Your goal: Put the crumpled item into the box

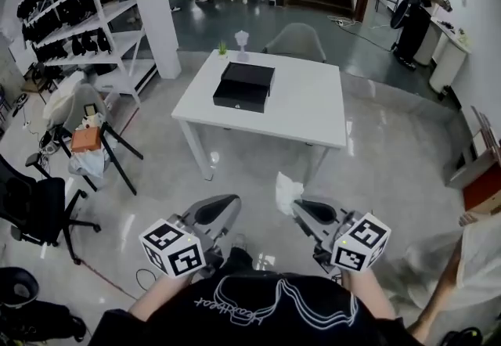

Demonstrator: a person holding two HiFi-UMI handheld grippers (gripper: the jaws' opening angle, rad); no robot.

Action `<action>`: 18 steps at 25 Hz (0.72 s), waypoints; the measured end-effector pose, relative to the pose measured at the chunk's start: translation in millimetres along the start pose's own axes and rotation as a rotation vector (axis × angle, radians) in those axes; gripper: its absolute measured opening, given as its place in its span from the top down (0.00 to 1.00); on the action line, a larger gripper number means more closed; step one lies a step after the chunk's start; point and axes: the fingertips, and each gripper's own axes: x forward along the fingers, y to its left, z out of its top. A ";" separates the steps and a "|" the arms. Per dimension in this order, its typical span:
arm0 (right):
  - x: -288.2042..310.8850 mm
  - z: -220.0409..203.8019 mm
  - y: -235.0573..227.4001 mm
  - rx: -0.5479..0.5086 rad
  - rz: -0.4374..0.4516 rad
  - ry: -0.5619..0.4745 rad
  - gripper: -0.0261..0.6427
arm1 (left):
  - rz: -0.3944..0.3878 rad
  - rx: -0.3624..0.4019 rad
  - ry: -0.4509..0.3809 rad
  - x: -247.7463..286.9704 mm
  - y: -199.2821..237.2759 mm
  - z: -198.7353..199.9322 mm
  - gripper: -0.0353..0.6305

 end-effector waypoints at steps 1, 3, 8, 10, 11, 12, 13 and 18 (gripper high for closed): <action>3.4 -0.9 -1.8 0.007 -0.001 0.001 0.95 | 0.000 -0.004 0.000 1.0 3.3 0.0 0.94; 10.5 -2.1 -7.9 0.018 -0.011 0.007 0.95 | -0.002 -0.007 0.001 4.7 10.1 0.8 0.94; 24.5 -1.2 -32.6 0.034 -0.039 0.020 0.95 | -0.010 -0.023 0.024 24.3 31.4 1.7 0.94; 32.5 0.1 -44.9 0.031 -0.054 0.028 0.95 | -0.014 -0.035 0.033 34.2 42.7 3.6 0.94; 37.0 0.6 -51.3 0.027 -0.063 0.033 0.95 | -0.017 -0.039 0.037 39.4 48.9 5.1 0.94; 41.6 1.3 -58.1 0.028 -0.070 0.037 0.95 | -0.022 -0.042 0.041 45.2 55.0 6.8 0.94; 46.1 2.4 -65.3 0.034 -0.073 0.038 0.95 | -0.028 -0.042 0.045 51.5 61.3 8.8 0.94; 76.3 13.2 -107.2 0.068 -0.088 0.035 0.95 | -0.045 -0.060 0.058 87.5 102.1 24.2 0.94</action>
